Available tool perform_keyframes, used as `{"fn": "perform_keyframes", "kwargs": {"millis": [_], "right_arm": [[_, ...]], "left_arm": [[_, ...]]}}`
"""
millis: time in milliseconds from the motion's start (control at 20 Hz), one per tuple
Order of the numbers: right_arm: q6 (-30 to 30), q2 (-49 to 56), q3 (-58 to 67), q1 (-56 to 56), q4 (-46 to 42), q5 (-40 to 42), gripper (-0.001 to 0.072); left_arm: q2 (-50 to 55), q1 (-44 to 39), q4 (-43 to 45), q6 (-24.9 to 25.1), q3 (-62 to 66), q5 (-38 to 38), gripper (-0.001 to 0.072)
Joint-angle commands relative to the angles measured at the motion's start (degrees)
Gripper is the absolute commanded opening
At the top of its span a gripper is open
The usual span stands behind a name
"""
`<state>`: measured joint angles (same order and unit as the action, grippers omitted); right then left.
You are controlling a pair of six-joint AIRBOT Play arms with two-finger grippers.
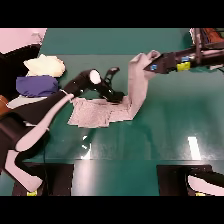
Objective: Fold the shirts.
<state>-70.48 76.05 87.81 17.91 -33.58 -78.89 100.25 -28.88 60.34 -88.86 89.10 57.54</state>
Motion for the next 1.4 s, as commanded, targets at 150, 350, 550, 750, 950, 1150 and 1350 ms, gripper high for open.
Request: {"fn": "perform_keyframes", "kwargs": {"millis": [150, 350, 550, 750, 950, 1150, 1350], "right_arm": [[0.0, 6.3, 1.2, 17.9, 0.1, 14.4, 0.001], [2.9, 16.6, 2.3, 31.2, -0.2, 30.8, 0.0015], [5.0, 27.3, 12.0, 35.8, -1.2, 23.3, 0.0501], [1.9, 27.4, 12.5, 30.6, -6.0, 12.0, 0.036], [1.2, 18.3, -4.2, 20.2, -6.1, 12.8, 0.036], [-1.7, 7.6, -25.8, 7.8, -6.8, 19.7, 0.0417], [-1.0, 7.0, -36.1, 1.0, 0.4, 23.6, 0.0627]], "left_arm": [[-18.4, 19.7, 12.7, -1.1, 0.1, 4.5, 0.0022], [-28.1, 30.7, 16.6, -1.1, 0.1, 5.2, 0.0022], [-31.0, 36.1, 16.7, -0.6, 0.1, 8.9, 0.0022], [-31.0, 36.5, 16.5, 2.2, 0.1, 11.5, 0.0022], [-31.0, 36.5, 16.4, 2.3, 0.1, 13.2, 0.0022], [-30.9, 36.5, 15.7, 2.3, 0.0, 13.4, 0.0022], [-30.9, 36.5, 13.6, 2.3, 0.0, 12.2, 0.0022]]}}
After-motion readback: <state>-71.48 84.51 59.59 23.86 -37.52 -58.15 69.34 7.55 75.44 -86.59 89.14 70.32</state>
